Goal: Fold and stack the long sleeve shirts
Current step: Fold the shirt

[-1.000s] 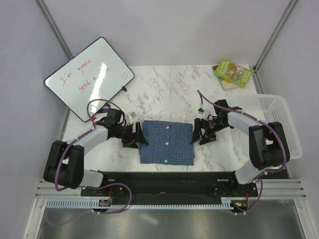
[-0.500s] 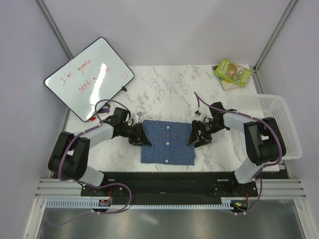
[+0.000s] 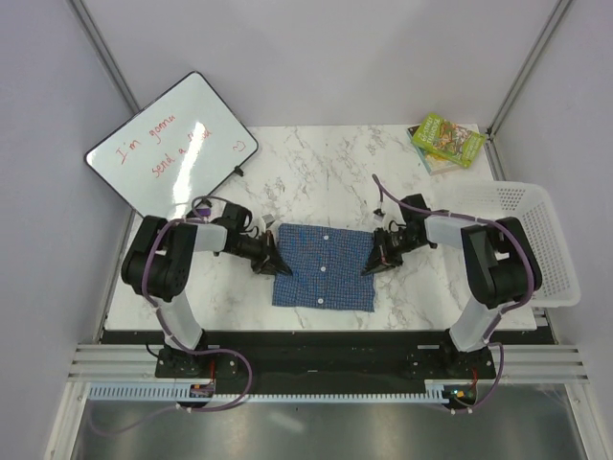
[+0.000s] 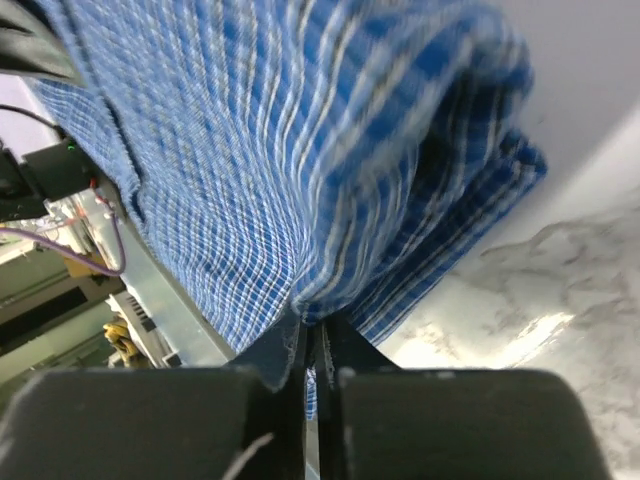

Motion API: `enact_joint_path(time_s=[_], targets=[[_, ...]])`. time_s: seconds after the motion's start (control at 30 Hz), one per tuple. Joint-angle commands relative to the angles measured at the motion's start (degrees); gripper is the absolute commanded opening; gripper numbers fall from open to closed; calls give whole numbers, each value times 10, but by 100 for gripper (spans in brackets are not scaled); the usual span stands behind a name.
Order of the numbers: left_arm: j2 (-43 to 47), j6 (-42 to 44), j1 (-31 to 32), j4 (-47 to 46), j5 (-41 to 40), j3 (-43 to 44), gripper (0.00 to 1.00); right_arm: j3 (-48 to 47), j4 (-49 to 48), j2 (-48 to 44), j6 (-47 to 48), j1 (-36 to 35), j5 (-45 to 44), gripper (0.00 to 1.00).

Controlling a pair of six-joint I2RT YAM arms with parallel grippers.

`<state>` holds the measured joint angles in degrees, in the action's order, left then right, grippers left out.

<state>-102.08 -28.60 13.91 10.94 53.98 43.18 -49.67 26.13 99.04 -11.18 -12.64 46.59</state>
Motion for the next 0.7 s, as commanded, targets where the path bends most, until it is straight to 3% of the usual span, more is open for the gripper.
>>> enact_joint_path(time_s=[0.0,0.2,0.3,0.33,0.37,0.4,0.5,0.6,0.67], targets=[[-24,67,0,17,-5,59,2,-24,-24,41,9,-1,-40,0],[-9,85,-17,-1,-29,71,4,-87,-23,71,34,3,-65,0],[-15,86,-27,0,-22,102,9,-113,-8,63,41,4,-69,19],[-8,89,-29,5,-20,112,17,-125,8,57,45,6,-65,32],[-1,95,-31,7,-18,117,23,-129,18,49,47,13,-58,39],[6,101,-40,10,1,124,36,-133,29,23,54,18,-55,57],[67,112,-82,32,-3,125,54,-139,93,-52,91,38,-56,80],[138,125,-121,71,-12,119,61,-154,138,-127,148,52,-82,81],[197,144,-113,80,19,105,62,-153,146,-166,144,48,-37,79]])
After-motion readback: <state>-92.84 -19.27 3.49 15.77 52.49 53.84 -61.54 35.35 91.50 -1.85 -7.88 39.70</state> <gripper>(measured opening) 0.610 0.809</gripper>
